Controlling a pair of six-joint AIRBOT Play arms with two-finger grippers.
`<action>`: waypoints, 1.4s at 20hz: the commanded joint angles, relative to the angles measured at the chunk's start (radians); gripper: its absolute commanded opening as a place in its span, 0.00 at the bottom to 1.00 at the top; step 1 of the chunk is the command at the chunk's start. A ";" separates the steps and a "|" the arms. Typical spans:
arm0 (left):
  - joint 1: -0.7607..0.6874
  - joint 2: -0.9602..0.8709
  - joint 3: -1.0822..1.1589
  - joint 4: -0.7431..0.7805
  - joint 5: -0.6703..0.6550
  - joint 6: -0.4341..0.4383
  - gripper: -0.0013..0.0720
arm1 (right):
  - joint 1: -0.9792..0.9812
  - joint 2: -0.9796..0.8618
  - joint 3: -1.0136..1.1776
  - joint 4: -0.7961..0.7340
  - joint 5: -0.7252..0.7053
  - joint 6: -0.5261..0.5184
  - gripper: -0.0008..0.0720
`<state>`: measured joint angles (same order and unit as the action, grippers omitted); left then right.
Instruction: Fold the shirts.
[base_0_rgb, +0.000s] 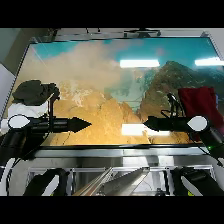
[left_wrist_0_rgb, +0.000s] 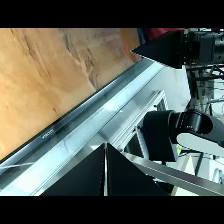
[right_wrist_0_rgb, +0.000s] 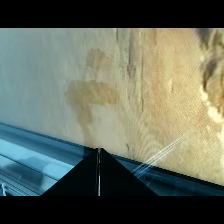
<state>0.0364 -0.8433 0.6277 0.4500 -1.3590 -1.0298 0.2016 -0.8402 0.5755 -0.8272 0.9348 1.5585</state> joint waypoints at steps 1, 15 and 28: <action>0.000 0.001 -0.001 0.001 0.000 0.000 0.03 | 0.001 -0.001 0.000 0.000 0.000 0.000 0.04; 0.276 -0.063 0.169 0.350 0.144 -0.079 0.22 | 0.001 -0.001 0.000 0.000 0.000 0.000 0.04; 0.446 -0.807 0.919 0.740 0.349 -0.078 1.00 | 0.001 -0.001 0.000 0.000 0.000 0.000 0.04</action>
<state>0.5152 -1.4769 1.3964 1.0763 -1.0599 -1.1069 0.2020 -0.8402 0.5755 -0.8272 0.9348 1.5585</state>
